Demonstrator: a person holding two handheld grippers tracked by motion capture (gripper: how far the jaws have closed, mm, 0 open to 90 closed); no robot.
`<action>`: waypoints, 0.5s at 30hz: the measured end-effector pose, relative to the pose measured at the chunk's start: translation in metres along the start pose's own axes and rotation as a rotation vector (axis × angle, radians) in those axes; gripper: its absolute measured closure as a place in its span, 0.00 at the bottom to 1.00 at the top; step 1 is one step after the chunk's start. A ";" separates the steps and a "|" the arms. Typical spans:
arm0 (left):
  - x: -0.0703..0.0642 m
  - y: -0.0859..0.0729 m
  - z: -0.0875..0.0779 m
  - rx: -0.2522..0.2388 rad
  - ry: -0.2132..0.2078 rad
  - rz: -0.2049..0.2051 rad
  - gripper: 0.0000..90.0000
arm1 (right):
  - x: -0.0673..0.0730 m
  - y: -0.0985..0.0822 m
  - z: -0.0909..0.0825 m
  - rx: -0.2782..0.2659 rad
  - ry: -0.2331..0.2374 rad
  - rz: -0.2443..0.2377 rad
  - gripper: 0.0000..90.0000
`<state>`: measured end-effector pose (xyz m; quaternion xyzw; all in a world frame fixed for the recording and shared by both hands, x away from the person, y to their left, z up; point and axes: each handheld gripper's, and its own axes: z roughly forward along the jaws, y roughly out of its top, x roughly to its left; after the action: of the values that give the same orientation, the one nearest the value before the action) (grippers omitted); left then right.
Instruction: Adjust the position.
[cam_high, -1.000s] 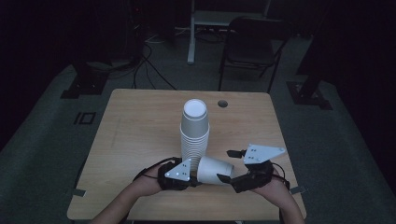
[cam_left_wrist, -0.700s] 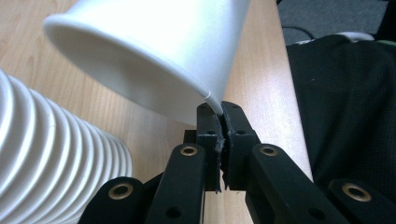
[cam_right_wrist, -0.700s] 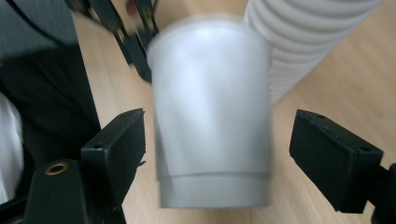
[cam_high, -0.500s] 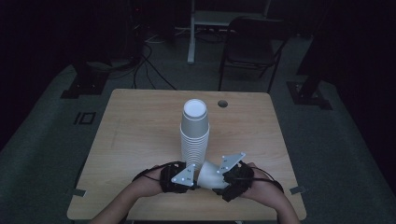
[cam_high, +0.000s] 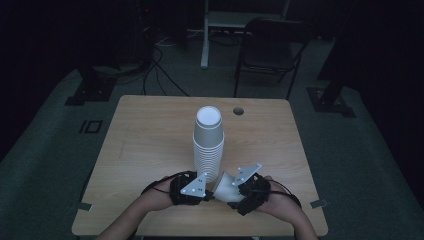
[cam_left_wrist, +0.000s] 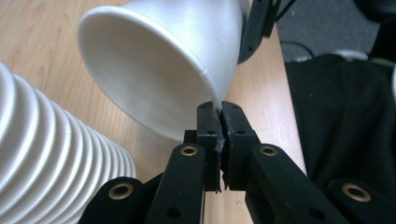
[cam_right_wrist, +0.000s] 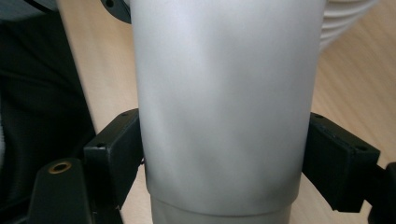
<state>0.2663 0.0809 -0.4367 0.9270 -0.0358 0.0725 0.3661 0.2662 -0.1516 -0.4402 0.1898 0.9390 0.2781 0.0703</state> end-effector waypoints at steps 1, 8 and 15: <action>0.000 0.001 -0.001 -0.009 0.018 0.001 0.98 | -0.001 -0.001 0.000 -0.014 0.010 -0.004 0.22; 0.002 0.002 -0.006 -0.037 0.011 -0.014 0.97 | -0.006 -0.011 0.001 -0.090 0.043 0.032 0.23; 0.005 -0.005 -0.011 -0.084 0.057 -0.073 0.77 | -0.016 -0.021 -0.008 -0.183 0.037 0.088 0.23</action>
<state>0.2708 0.0921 -0.4311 0.9090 0.0055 0.0842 0.4081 0.2718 -0.1782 -0.4451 0.2185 0.9016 0.3688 0.0578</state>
